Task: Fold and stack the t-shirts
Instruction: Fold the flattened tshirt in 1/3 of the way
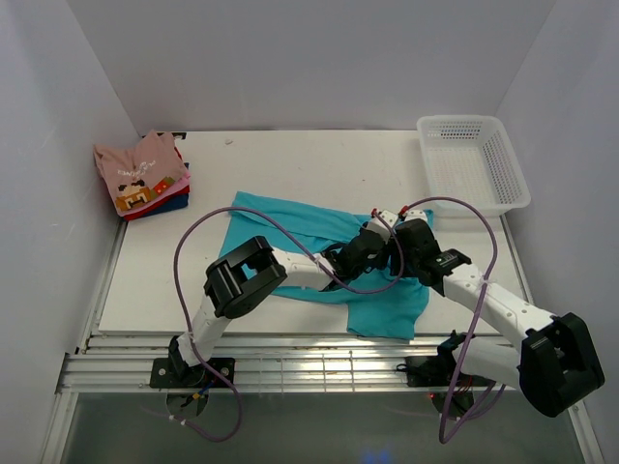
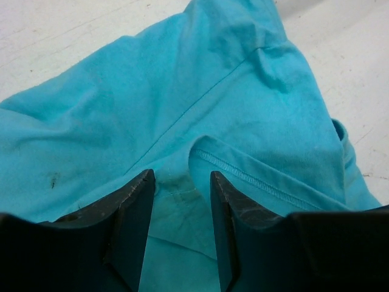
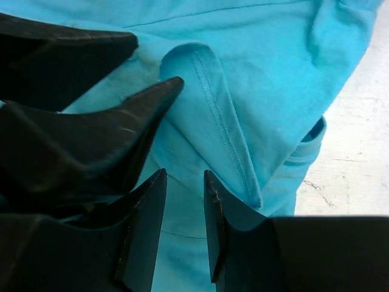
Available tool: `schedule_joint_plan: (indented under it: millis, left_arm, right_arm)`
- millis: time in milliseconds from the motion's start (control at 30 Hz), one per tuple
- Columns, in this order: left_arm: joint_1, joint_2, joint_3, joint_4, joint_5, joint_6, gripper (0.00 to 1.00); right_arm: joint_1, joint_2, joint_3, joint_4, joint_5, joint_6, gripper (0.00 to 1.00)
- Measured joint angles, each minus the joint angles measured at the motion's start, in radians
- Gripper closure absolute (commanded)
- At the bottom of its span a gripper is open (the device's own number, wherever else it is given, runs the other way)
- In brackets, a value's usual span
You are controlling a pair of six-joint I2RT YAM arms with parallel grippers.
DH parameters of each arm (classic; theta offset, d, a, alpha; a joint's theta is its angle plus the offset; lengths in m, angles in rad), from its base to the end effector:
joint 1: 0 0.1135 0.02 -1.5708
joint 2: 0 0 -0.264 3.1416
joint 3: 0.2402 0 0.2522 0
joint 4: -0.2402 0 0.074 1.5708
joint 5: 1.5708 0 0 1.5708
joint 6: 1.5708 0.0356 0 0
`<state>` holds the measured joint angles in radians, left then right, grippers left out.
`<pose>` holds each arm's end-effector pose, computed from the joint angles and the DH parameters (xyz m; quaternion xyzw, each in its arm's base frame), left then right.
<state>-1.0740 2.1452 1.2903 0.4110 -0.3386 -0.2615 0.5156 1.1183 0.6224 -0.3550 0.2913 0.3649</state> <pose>0.2328 -0.4046 0.1435 0.2466 0.8011 -0.2142 0.5016 0.1963 0.0995 0.2059 -0.0187 0.9272 0.0256 0.3732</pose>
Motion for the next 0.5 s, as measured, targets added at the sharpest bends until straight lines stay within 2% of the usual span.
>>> schedule_joint_plan:
  millis: [333,500]
  left_arm:
    - [-0.009,0.005,-0.004,-0.015,-0.047,0.032,0.48]
    - [-0.017,-0.031,-0.055,-0.019,-0.078,0.042,0.49]
  right_arm:
    - [0.011,0.0,0.0,0.015,-0.02,-0.007,0.62]
    - [0.015,0.0,-0.004,0.021,-0.032,-0.007,0.63]
